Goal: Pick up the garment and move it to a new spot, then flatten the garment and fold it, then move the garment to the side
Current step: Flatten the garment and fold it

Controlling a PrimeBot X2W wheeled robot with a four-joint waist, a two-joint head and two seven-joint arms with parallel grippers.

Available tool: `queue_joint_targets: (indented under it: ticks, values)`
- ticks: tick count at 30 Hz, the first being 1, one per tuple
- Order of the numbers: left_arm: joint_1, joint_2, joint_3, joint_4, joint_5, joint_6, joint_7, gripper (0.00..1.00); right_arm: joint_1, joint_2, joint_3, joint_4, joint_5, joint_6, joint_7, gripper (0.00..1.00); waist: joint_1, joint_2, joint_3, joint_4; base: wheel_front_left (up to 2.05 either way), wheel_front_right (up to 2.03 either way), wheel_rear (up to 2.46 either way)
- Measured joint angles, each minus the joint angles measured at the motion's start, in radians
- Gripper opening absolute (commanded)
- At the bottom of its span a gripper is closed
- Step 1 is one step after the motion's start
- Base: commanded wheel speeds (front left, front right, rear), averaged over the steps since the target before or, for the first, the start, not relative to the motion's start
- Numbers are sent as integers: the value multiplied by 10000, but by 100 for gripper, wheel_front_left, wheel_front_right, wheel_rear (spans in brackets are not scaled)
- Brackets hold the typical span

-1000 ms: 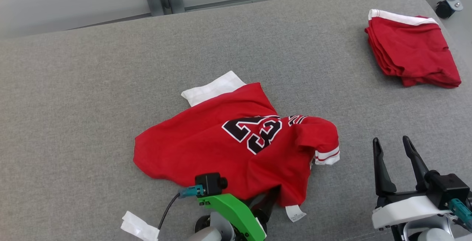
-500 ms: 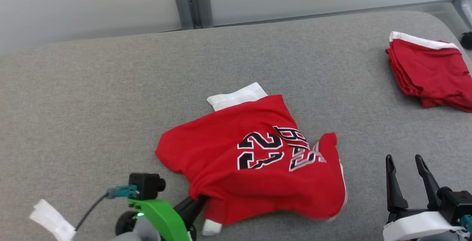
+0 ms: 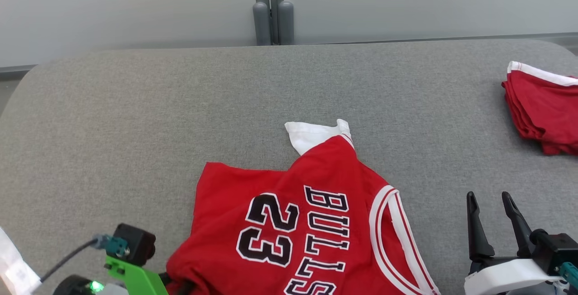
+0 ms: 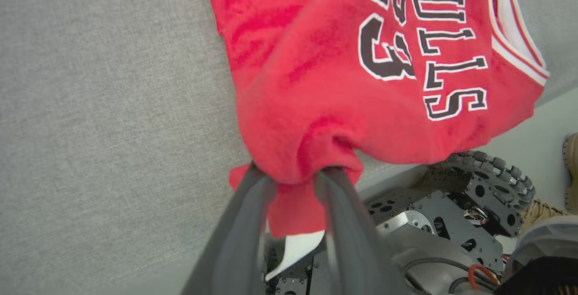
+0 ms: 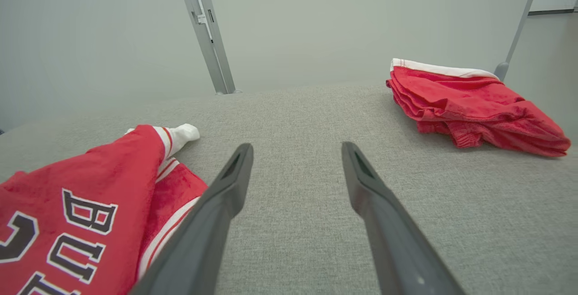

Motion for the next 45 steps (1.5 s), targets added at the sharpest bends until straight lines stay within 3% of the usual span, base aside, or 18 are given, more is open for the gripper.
queue_joint_targets:
  ticks: [5, 10, 12, 14, 17, 21, 25, 26, 27, 28, 35, 45]
  values:
    - [553, -8, -127, 395, 662, 472, -94, 100, 72, -4, -33, -2, 12, 0, 0, 100, 0, 0, -5, -251, 0, 0, 0]
    - [456, 616, 245, 351, 1287, 1467, -706, 100, 111, -8, -194, -81, 10, 0, 0, 100, 0, 0, 154, -439, 0, 0, 0]
    - [141, 508, 430, -56, 1574, 1578, -886, 100, 94, -4, -209, -111, -8, 0, 0, 100, 0, 0, 263, -478, 0, 0, 0]
    - [-359, -219, 571, -422, 1747, 1517, -965, 100, 17, -12, -224, -138, -40, 0, 0, 100, 0, 0, 411, -501, 0, 0, 0]
    - [-959, -1693, 297, -29, 2125, 1043, -648, 100, -167, -17, -44, -134, -148, 0, 0, 100, 0, 0, 636, -517, 0, 0, 0]
    - [-1671, -3413, 13, 2010, 2681, 462, -201, 100, -609, -8, 247, -138, -221, 0, 0, 100, 0, 0, 943, -612, 0, 0, 0]
    - [-1984, -4730, -82, 4067, 2761, -276, 96, 100, -782, -4, 395, -159, -364, 0, 0, 100, 0, 0, 1133, -892, 0, 0, 0]
    - [-1985, -4987, -92, 4437, 2663, -443, 98, 72, -792, -6, 380, -157, -391, 0, 0, 100, 0, 0, 1180, -949, 0, 0, 0]
    - [-1996, -5285, -125, 4849, 2646, -671, 146, 25, -810, -10, 374, -153, -412, 0, 0, 100, 0, 0, 1233, -1025, 0, 0, 0]
    - [-2040, -5511, -128, 5285, 2617, -819, 169, 0, -811, -8, 351, -148, -422, 0, 0, 100, 0, 0, 1278, -1109, 0, 0, 0]
    - [-2937, -6109, 359, 8270, 3196, -489, -1250, 0, -854, -8, 399, -188, -468, 0, 0, 100, 0, 0, 1597, -1606, 0, 0, 0]
    - [-4907, -6623, 1438, 11237, 3419, -571, -3120, 0, -1199, -10, 568, -238, -616, 0, 0, 100, 0, 0, 2314, -2104, 0, 0, 0]
